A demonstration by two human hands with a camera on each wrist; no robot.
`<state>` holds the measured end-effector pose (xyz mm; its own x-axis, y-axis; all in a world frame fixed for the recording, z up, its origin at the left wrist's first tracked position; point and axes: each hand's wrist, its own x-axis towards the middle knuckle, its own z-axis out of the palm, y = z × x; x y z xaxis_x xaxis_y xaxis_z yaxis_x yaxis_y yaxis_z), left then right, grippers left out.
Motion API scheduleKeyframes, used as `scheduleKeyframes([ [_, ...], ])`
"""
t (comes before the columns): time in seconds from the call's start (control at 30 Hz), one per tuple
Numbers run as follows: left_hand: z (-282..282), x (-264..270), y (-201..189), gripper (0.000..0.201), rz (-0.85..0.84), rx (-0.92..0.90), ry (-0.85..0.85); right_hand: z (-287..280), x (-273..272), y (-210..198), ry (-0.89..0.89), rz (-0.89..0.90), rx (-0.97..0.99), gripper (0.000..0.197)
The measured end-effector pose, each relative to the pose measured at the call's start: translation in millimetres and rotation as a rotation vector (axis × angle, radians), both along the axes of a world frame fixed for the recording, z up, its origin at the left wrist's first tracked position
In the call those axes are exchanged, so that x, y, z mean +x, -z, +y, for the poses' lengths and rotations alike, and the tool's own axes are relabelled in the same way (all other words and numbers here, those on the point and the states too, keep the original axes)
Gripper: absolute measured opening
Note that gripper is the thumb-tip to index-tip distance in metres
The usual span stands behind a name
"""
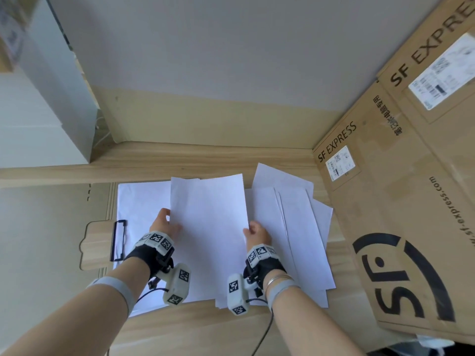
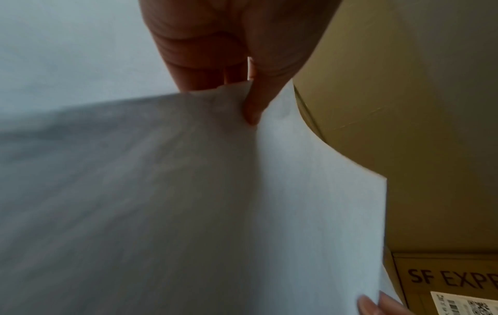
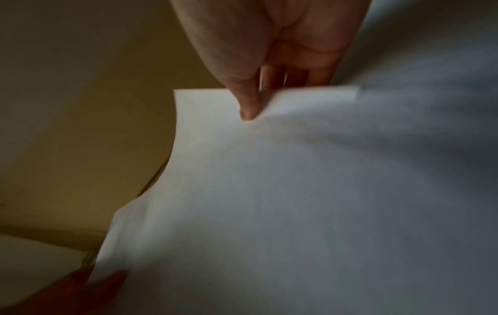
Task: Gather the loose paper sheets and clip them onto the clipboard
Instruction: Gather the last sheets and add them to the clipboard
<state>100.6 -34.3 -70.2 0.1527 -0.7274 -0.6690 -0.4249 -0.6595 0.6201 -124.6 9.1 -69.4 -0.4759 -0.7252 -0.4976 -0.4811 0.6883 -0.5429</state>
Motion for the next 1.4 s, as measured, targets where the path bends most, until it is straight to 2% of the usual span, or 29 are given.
scheduleKeyframes([
  [0.07,1,1,-1,0.023,-0.025,-0.012,-0.010,4,-21,-7,0.128,0.113,-0.003,0.044],
  [0.13,1,1,-2,0.023,-0.026,-0.024,-0.017,10,-45,-12,0.197,0.194,0.148,0.068],
  [0.2,1,1,-1,0.024,-0.029,-0.029,-0.010,14,-62,-16,0.215,0.189,0.268,0.088],
  [0.33,1,-1,-1,0.028,-0.048,-0.031,-0.017,15,-70,-13,0.171,0.126,0.330,0.098],
  [0.4,1,-2,-2,0.029,-0.056,-0.028,-0.011,14,-72,-12,0.172,0.085,0.318,0.092],
  [0.57,-1,-1,-2,0.029,-0.061,-0.028,-0.004,13,-76,-17,0.096,0.092,0.337,0.061],
  [0.63,-1,-1,-2,0.027,-0.060,-0.031,0.003,16,-78,-20,0.123,0.088,0.303,0.048],
  [0.73,0,-1,-3,0.024,-0.060,-0.032,0.015,19,-93,-31,0.192,0.082,0.180,0.038],
  [0.97,-1,1,-5,0.024,-0.077,-0.042,0.067,2,-134,-67,0.384,0.072,-0.093,0.035],
  [1.2,0,3,-10,0.024,-0.076,-0.057,0.088,-14,-131,-75,0.431,0.091,-0.144,0.039],
  [1.4,0,11,-9,0.021,-0.086,-0.097,0.027,-13,-106,-69,0.428,0.042,-0.186,0.034],
])
